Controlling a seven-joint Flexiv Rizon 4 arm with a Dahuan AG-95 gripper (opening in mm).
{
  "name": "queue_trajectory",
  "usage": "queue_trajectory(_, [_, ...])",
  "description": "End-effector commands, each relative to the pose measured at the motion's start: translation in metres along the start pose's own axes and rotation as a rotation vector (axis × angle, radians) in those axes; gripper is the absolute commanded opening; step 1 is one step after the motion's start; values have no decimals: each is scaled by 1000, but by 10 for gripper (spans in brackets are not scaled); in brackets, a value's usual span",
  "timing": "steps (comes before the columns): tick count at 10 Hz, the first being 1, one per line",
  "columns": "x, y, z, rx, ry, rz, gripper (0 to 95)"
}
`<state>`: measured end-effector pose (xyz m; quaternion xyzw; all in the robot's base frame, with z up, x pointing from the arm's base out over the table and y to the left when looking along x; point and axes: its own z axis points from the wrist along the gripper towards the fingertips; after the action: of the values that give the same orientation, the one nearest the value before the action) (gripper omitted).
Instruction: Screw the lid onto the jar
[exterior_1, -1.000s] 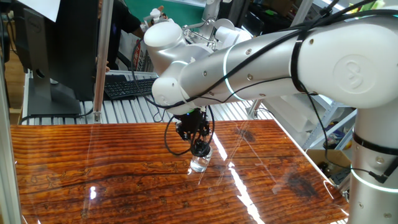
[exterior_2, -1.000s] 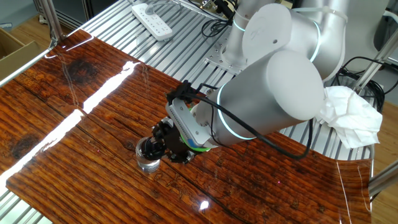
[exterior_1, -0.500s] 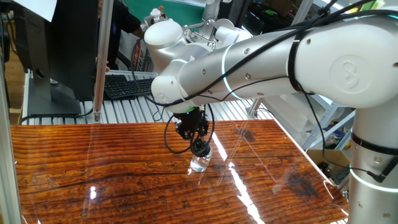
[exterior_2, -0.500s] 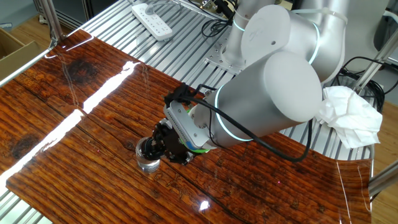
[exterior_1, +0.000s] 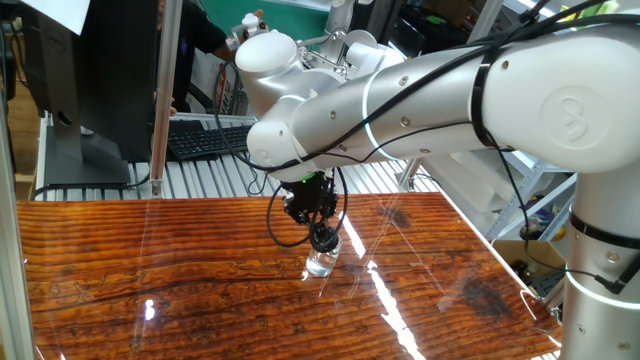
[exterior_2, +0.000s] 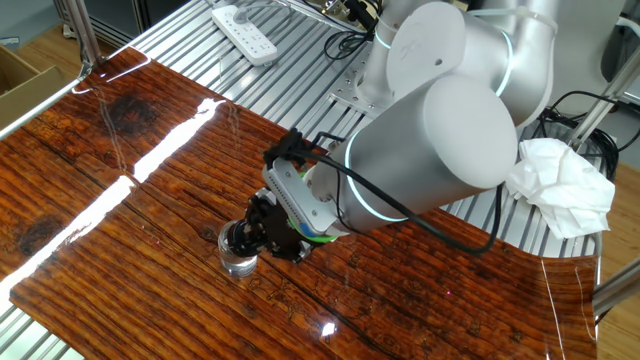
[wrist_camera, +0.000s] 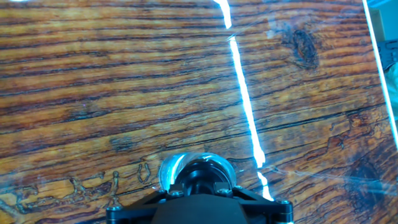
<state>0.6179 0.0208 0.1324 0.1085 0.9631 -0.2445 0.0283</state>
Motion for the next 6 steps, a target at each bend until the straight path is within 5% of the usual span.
queue_trajectory(1, [0, 0, 0, -10, -1, 0, 0])
queue_trajectory(6, [0, -2, -1, -16, 2, -17, 0])
